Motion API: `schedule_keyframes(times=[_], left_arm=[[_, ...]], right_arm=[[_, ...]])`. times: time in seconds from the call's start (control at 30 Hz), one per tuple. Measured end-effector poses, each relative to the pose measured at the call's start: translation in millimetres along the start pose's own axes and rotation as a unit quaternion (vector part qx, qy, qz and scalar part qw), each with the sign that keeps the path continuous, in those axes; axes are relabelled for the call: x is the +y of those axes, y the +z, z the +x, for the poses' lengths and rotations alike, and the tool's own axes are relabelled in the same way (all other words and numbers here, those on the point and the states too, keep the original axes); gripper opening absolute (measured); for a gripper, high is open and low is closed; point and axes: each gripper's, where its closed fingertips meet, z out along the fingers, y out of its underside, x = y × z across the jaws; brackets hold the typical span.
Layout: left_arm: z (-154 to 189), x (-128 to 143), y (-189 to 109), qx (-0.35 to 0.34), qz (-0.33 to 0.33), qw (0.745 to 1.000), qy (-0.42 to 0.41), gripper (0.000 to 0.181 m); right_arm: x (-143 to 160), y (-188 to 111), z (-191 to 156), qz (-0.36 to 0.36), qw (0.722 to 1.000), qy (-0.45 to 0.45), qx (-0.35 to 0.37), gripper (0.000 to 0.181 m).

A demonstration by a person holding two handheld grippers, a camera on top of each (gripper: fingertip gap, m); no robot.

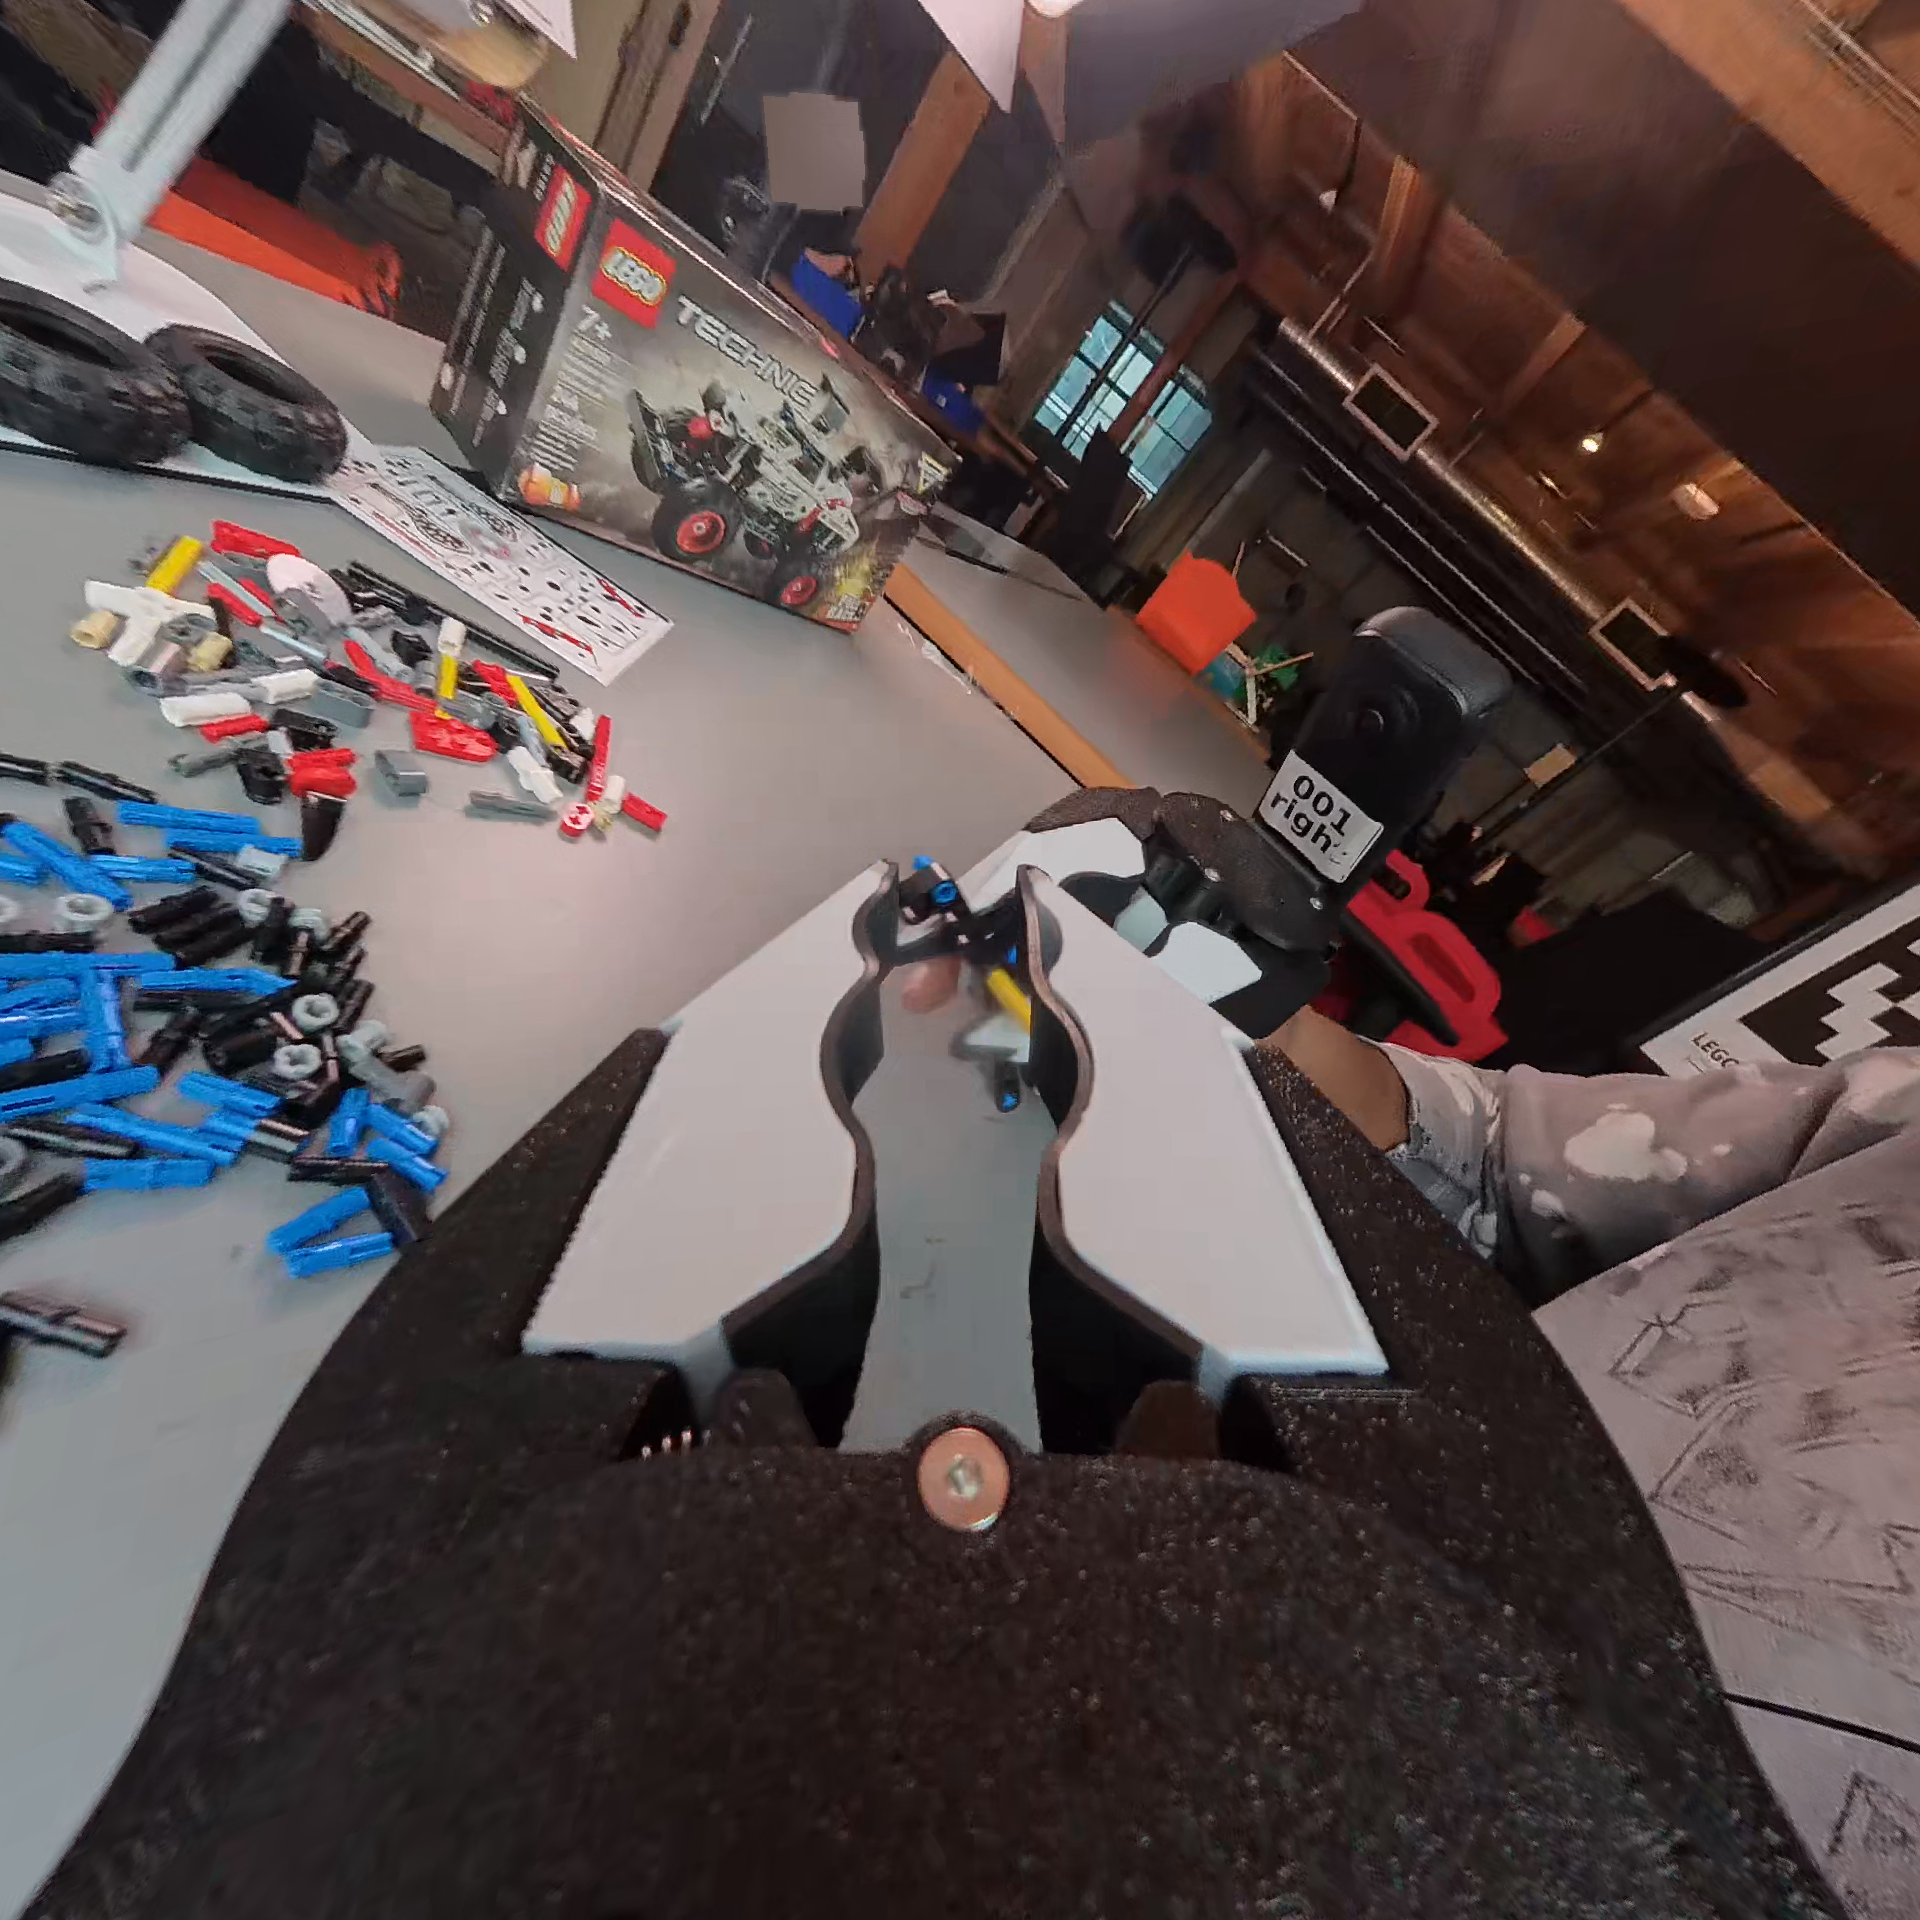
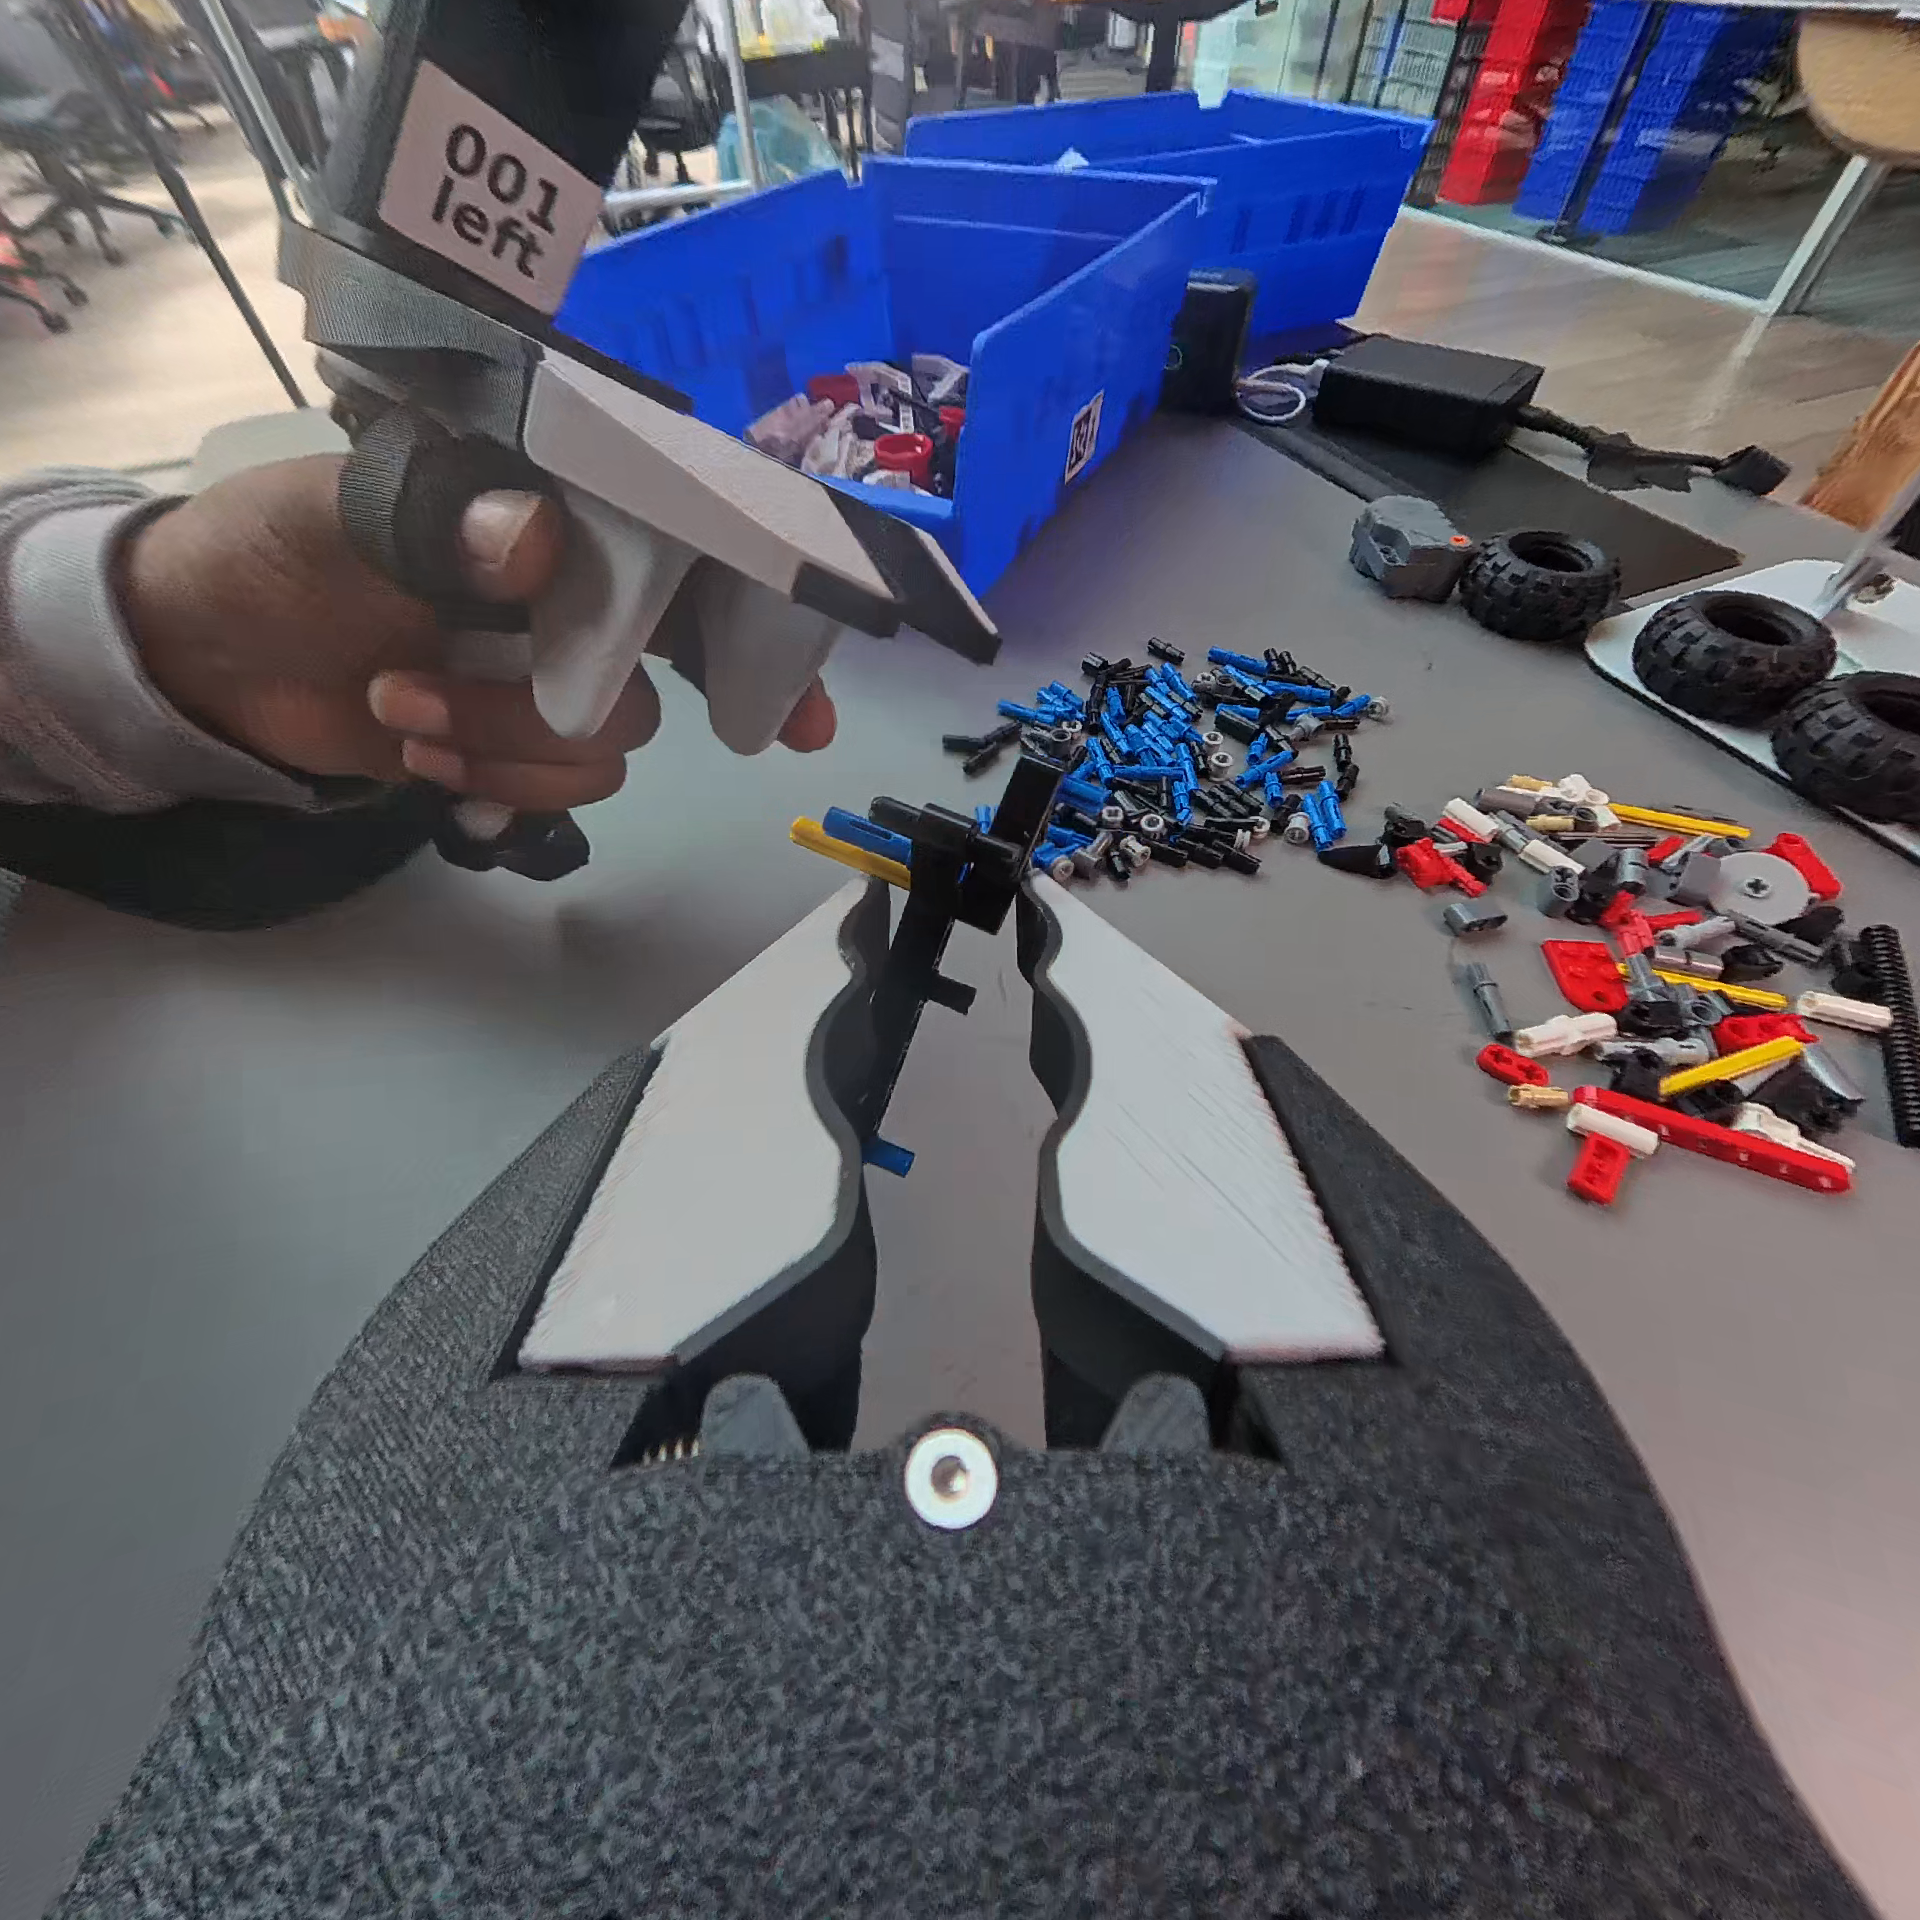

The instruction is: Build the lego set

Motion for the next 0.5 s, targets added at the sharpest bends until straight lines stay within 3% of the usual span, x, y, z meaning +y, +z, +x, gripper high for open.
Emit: schedule_keyframes(times=[0.07,0.23,0.33,0.4,0.5], left_arm=[[-8.0,-5.7,-11.0,-0.001,-0.003,1.000,0.001,0.026],[14.4,17.7,-3.7,0.086,-0.075,0.993,-0.013,0.037],[31.3,22.9,2.1,0.120,-0.071,0.990,0.007,0.030],[35.2,23.5,2.7,0.123,-0.071,0.989,0.034,0.018],[29.0,33.9,2.7,0.105,-0.102,0.987,0.062,0.015]], right_arm=[[-14.2,-8.4,-1.5,0.046,0.998,0.021,-0.028,0.024],[-42.0,-28.0,-26.2,0.129,0.983,0.024,-0.130,0.023],[-34.2,-26.7,-44.0,0.100,0.980,0.011,-0.171,0.023],[-20.7,-21.3,-50.9,0.058,0.982,-0.011,-0.177,0.023],[-5.4,-14.9,-55.4,0.006,0.984,-0.014,-0.180,0.023]])
